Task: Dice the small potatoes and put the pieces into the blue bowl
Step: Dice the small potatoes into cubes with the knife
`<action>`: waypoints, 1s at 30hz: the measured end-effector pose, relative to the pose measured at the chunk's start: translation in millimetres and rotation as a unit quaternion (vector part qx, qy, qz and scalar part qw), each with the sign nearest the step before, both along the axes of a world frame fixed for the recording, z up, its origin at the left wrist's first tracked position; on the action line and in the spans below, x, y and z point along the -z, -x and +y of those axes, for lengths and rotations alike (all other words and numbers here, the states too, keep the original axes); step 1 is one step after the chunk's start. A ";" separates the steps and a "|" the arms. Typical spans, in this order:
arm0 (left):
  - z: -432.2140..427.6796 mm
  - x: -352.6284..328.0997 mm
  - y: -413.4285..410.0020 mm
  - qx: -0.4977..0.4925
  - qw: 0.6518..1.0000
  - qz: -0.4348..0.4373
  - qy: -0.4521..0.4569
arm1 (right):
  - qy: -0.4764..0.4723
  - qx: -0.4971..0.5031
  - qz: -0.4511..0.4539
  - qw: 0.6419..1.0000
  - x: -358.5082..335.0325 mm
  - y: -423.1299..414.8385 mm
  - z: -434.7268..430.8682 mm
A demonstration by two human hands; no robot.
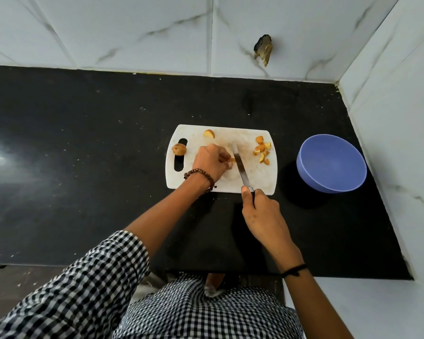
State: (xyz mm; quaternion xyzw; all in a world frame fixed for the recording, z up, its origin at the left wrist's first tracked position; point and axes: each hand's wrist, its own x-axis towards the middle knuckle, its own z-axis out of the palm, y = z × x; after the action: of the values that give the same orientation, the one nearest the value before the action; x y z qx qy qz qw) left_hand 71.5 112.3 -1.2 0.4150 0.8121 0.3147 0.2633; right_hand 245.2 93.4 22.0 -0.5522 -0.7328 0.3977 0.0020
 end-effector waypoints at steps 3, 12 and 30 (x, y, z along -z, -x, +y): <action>-0.4 0.3 -1.4 -0.016 1.000 -0.025 -0.003 | 0.004 0.007 0.013 1.000 4.5 5.0 1.6; 3.2 -7.6 2.7 -0.029 0.999 -0.042 0.015 | 0.010 0.010 0.029 0.999 9.9 6.2 3.5; 13.5 -4.7 3.2 -0.029 0.999 -0.026 0.035 | -0.047 -0.054 -0.091 0.993 14.4 27.2 2.0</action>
State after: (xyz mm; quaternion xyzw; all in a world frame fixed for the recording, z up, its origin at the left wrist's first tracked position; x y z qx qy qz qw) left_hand 68.3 125.9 3.5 0.3740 0.8270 0.3042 0.2893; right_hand 218.0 95.4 7.6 -0.5453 -0.7764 0.3102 -0.0605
